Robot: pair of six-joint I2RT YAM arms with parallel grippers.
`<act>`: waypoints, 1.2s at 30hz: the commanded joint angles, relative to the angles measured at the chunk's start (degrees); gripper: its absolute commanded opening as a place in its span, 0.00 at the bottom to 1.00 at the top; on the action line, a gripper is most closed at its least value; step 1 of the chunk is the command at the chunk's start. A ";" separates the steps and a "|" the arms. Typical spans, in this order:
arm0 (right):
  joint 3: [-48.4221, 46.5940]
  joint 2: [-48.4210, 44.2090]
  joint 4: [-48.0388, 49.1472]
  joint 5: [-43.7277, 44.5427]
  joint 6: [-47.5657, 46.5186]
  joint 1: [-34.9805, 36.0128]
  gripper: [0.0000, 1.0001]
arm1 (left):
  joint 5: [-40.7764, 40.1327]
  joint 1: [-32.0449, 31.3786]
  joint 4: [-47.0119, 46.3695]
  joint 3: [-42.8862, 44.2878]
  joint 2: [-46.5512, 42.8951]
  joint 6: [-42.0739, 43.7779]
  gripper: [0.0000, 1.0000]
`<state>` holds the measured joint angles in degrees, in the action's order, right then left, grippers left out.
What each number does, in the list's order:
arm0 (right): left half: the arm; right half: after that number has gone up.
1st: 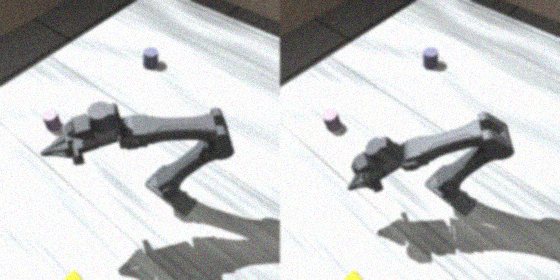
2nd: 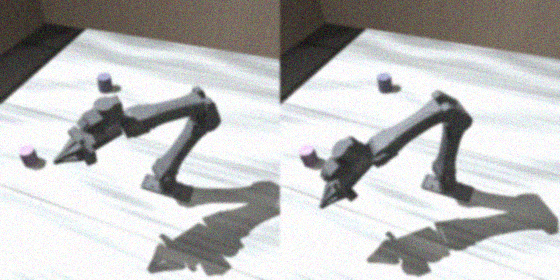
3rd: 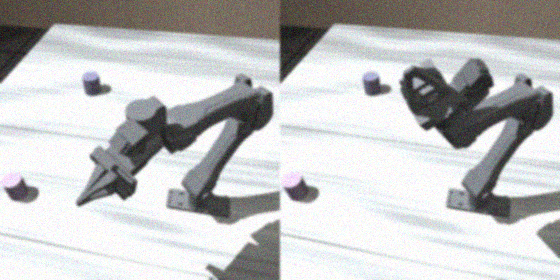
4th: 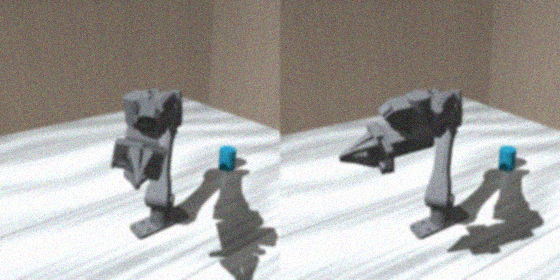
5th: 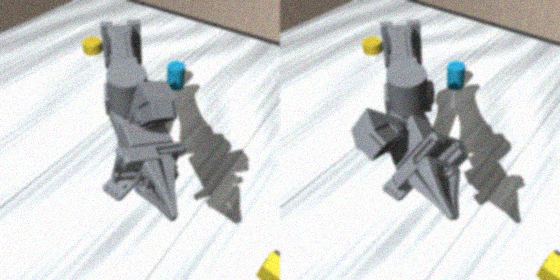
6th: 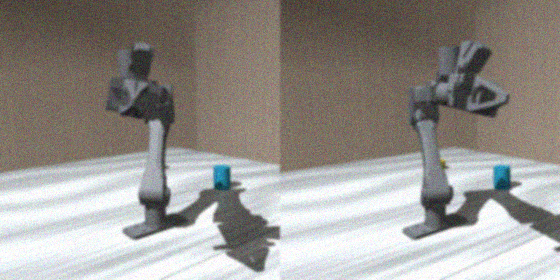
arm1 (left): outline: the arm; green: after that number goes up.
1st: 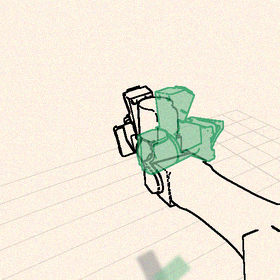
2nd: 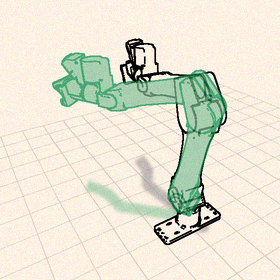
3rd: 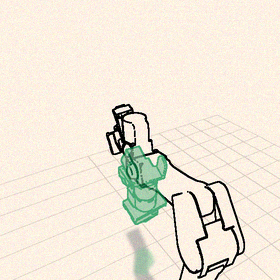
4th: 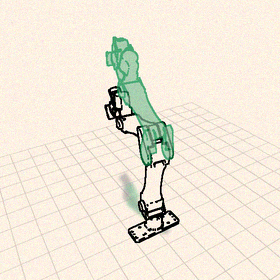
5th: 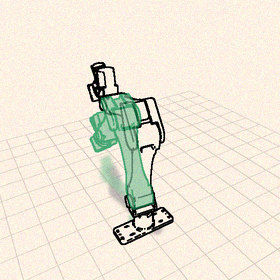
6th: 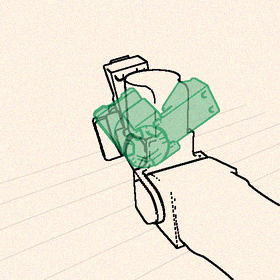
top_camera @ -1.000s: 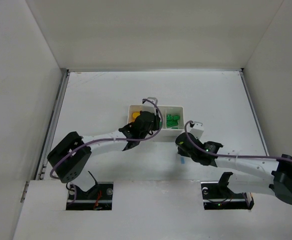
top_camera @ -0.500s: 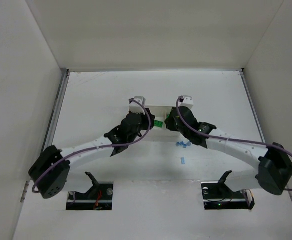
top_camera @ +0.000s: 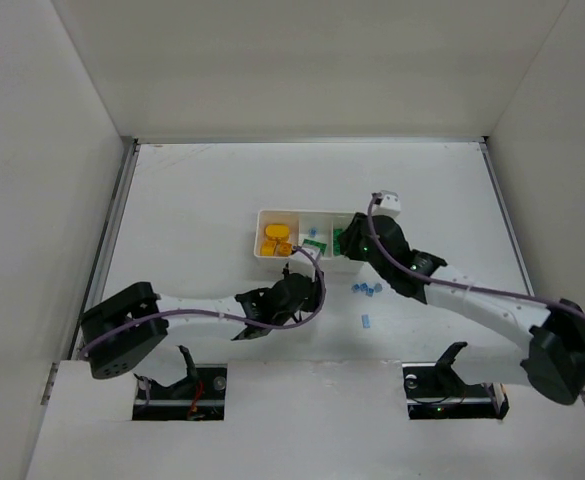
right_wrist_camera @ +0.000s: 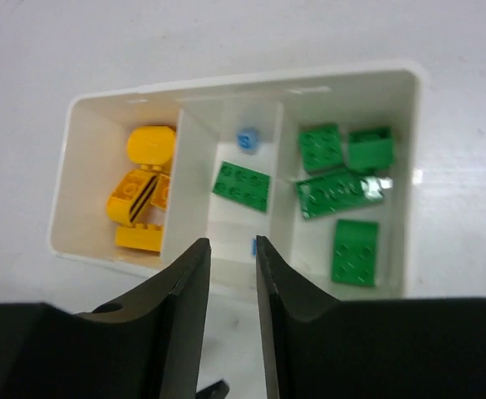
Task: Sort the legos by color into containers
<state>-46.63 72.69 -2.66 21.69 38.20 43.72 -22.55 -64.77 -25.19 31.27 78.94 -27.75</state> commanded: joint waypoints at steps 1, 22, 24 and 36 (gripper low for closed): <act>7.76 -9.29 0.64 5.89 3.28 -0.79 0.29 | 0.22 -2.06 -5.04 5.46 5.07 0.58 0.37; 24.48 -25.93 -12.99 5.73 16.47 -2.03 0.42 | 0.57 -3.30 -3.72 22.52 28.46 7.97 0.37; 24.66 -25.58 -12.55 5.55 16.56 -1.93 0.42 | 0.57 -2.95 -3.73 22.96 29.08 8.32 0.36; 23.69 -21.72 -12.81 5.29 16.56 -1.67 0.41 | 2.86 -1.80 -3.99 24.20 30.75 9.82 0.17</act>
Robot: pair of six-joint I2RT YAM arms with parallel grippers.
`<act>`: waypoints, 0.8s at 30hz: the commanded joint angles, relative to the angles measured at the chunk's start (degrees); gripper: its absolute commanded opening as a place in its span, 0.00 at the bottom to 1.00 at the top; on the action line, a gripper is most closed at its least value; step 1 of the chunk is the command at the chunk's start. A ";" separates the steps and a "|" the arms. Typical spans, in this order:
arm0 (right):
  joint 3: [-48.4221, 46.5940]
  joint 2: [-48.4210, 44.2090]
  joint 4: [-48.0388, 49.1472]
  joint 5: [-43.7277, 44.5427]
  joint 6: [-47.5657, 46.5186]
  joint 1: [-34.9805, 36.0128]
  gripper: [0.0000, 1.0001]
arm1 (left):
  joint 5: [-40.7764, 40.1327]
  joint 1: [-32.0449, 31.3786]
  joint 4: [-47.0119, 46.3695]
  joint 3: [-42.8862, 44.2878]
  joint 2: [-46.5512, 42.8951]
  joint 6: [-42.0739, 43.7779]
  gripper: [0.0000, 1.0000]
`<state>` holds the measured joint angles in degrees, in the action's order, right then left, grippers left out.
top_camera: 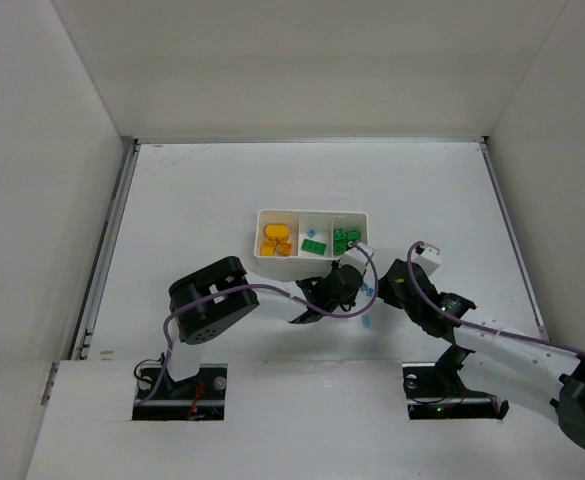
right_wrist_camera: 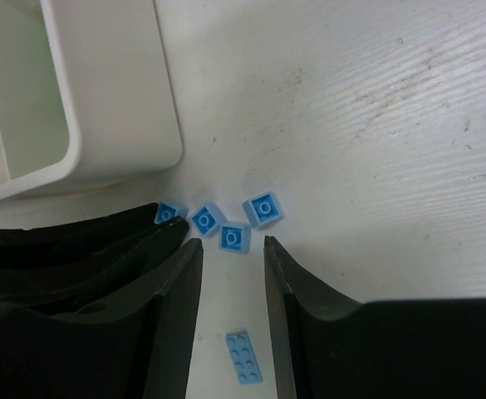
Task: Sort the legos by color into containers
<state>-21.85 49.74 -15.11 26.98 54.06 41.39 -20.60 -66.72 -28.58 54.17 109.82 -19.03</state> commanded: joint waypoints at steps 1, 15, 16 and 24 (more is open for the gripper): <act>-1.35 2.29 -0.44 -0.09 0.69 1.02 0.41 | 0.74 0.14 -0.60 0.85 -0.65 0.92 0.15; -8.38 18.11 -0.35 2.46 -0.18 5.68 0.44 | -2.69 -1.00 -0.78 -13.03 -19.19 -2.59 0.13; -8.91 19.07 -0.70 2.90 -0.62 5.68 0.44 | -2.69 -0.74 -0.60 -13.74 -20.77 -2.77 0.13; -12.16 24.79 -2.81 3.69 -2.03 5.33 0.40 | -2.43 4.96 0.71 -18.49 -34.92 -3.91 0.14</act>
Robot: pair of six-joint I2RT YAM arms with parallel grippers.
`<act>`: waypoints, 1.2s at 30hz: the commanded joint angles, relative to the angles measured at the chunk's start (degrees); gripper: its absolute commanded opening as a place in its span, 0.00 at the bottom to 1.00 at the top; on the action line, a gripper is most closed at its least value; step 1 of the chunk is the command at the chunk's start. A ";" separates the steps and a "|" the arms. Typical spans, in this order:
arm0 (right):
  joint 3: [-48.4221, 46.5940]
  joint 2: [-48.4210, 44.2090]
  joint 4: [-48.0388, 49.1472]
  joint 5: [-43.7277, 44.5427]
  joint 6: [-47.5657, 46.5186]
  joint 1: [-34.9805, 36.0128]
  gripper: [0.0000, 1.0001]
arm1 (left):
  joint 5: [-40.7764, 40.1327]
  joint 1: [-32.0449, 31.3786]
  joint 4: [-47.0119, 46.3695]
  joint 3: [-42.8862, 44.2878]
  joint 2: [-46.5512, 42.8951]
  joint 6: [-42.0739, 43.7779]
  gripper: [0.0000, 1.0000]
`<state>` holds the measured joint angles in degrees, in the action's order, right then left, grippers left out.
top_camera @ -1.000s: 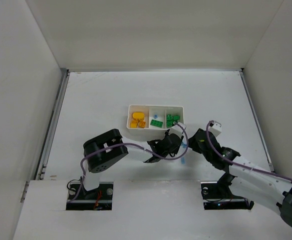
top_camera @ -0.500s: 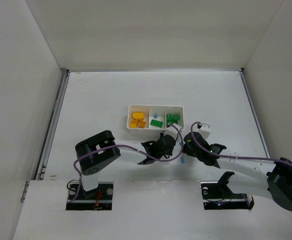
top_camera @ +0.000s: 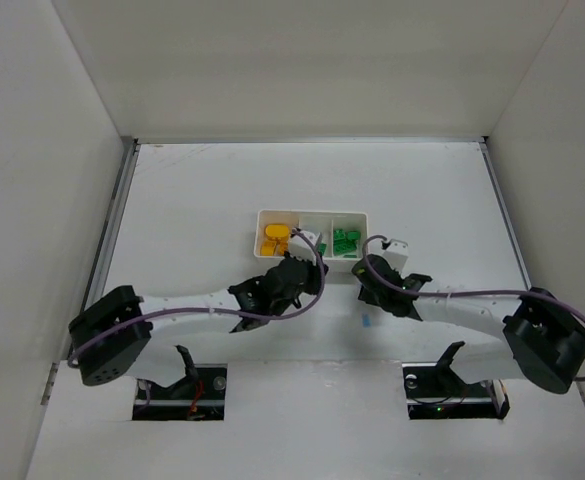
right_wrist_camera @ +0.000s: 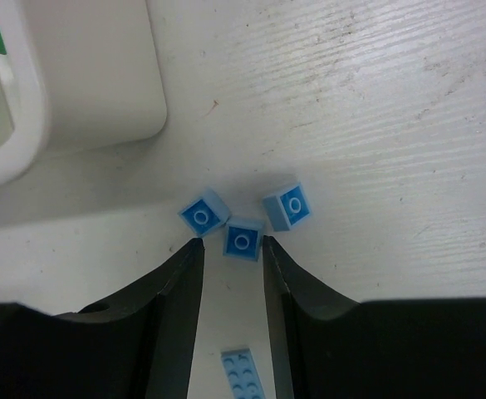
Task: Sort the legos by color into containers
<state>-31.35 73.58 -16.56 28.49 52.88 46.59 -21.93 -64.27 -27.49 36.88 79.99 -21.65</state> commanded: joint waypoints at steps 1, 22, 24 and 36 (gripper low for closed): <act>-2.92 1.30 -1.55 2.36 -1.03 -0.05 0.39 | -0.83 3.75 0.06 -1.37 -6.67 -1.73 0.15; -4.60 -3.43 -6.03 5.62 0.37 4.60 0.19 | 3.21 13.78 2.17 8.90 4.73 -0.33 0.17; -4.77 -6.86 -7.34 5.17 0.64 5.04 0.19 | 3.04 14.04 2.17 9.96 6.40 -0.15 0.19; -17.58 -4.08 5.20 -0.01 -12.79 4.70 0.22 | -1.62 14.48 1.56 5.15 -0.95 -0.76 0.42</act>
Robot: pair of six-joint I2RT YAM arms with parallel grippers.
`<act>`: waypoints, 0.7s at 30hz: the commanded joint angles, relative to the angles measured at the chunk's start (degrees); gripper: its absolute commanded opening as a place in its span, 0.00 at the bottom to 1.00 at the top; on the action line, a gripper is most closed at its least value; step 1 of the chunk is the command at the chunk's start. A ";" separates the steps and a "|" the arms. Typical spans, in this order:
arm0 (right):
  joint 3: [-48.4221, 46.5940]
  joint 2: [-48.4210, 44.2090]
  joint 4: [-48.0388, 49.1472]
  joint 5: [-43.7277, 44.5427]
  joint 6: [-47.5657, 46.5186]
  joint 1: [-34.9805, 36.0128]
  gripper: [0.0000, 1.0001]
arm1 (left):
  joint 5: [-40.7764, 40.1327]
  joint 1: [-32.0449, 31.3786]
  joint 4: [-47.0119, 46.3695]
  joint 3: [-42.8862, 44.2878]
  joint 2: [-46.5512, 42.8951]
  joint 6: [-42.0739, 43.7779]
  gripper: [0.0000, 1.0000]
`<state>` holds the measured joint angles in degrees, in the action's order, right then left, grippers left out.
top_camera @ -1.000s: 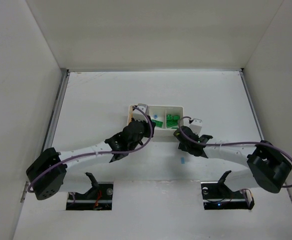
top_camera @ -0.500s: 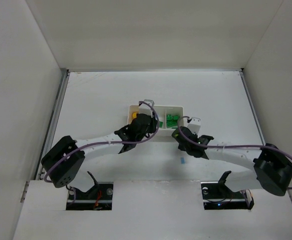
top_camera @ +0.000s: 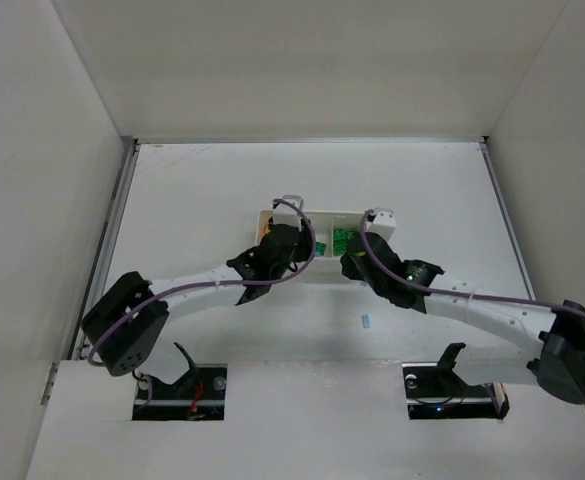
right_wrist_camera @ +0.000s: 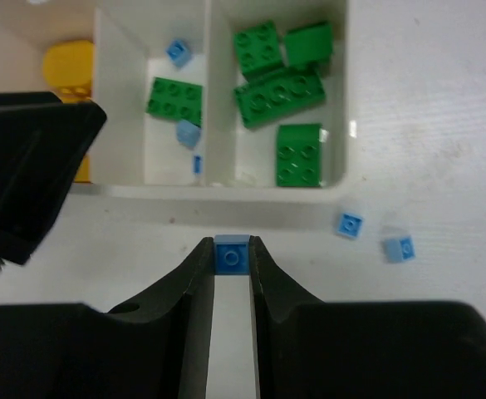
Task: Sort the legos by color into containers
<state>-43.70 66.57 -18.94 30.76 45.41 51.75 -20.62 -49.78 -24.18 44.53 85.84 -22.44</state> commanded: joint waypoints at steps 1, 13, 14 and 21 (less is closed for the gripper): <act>-6.47 4.70 9.34 -2.98 -6.29 -0.72 0.22 | -3.37 -0.44 -1.66 -4.00 -8.48 -0.41 0.42; -16.33 18.08 15.86 -7.30 -9.64 -5.56 0.49 | -10.14 -16.43 -1.12 -13.07 -12.64 -3.93 0.38; -15.54 16.86 15.86 -6.95 -9.72 -5.91 0.50 | -10.14 -17.92 -1.91 -12.37 -10.98 -4.11 0.38; -0.36 0.96 15.07 -2.82 -5.69 -9.51 0.45 | -6.72 -21.54 -6.57 -4.82 0.88 -2.44 0.40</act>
<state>-49.10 73.47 -5.19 24.75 37.52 43.72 -28.45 -70.43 -26.02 34.76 83.83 -25.39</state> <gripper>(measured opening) 0.464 0.397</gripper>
